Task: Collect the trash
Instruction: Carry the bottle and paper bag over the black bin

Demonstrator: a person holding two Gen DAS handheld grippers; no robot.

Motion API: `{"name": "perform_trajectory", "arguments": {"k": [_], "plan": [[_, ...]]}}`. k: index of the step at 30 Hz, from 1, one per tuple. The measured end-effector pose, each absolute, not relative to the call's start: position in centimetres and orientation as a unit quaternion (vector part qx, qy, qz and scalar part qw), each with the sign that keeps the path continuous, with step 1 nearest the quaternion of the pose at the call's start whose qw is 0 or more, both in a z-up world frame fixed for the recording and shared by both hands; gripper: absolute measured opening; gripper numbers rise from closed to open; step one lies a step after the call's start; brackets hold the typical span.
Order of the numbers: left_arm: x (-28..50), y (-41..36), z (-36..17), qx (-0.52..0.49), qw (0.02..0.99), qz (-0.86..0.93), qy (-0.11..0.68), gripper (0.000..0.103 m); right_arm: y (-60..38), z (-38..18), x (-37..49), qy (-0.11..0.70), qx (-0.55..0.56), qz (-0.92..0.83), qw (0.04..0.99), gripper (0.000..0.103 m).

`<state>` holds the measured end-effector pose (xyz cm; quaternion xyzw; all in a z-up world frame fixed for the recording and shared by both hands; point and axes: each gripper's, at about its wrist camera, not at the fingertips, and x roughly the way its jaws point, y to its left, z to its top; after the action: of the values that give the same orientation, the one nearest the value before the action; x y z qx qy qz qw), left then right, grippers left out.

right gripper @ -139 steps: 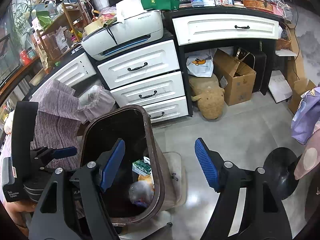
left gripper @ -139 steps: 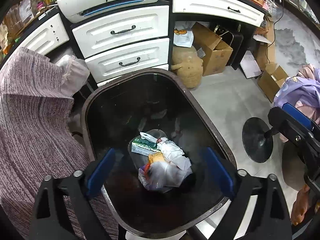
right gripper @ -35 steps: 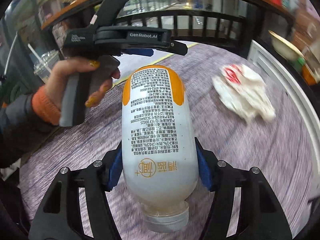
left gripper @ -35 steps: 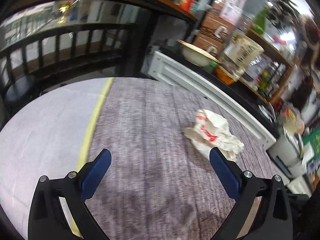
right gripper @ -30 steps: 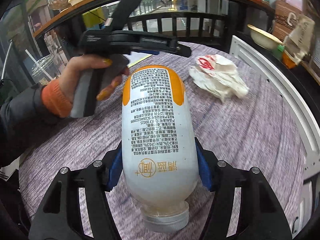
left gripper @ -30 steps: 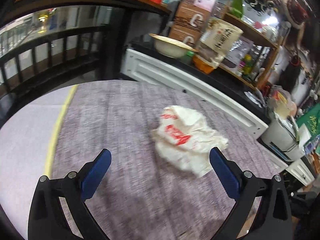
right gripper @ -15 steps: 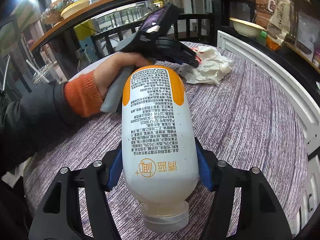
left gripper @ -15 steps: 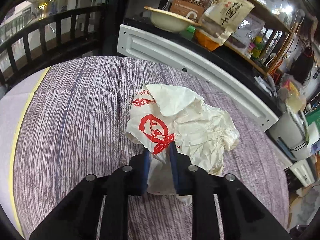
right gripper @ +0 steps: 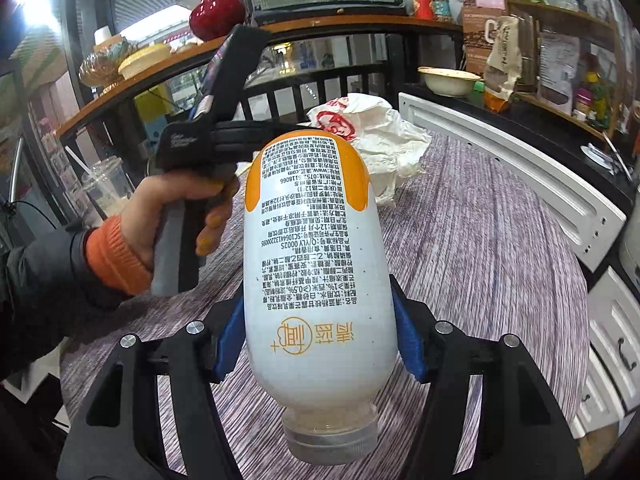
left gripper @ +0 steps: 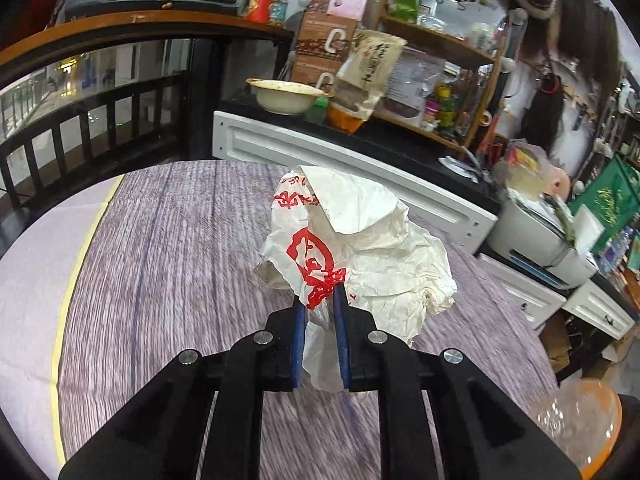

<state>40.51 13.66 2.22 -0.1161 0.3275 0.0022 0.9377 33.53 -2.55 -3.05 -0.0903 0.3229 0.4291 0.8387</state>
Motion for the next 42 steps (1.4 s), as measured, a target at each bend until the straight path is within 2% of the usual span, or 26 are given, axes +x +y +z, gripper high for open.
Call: {"name": "perform_trajectory", "arguments": {"k": [10, 21, 33, 42], "plan": [[31.9, 8.5, 3.8, -0.091, 0.948, -0.031, 0.302, 0.014, -9.7, -2.4, 27.3, 0.302, -0.039, 0.394, 0.867, 0.063], [25.7, 3.1, 3.1, -0.089, 0.946, -0.066, 0.305, 0.014, -17.3, -4.0, 21.7, 0.292, -0.003, 0.349, 0.891, 0.063], [23.0, -3.3, 2.3, -0.079, 0.943, -0.109, 0.304, 0.014, -25.0, -6.8, 19.7, 0.295, 0.054, 0.258, 0.919, 0.063], [22.3, -7.1, 1.3, -0.074, 0.936, -0.141, 0.313, 0.014, -29.7, -11.3, 20.7, 0.328, 0.058, 0.154, 0.93, 0.063]]}}
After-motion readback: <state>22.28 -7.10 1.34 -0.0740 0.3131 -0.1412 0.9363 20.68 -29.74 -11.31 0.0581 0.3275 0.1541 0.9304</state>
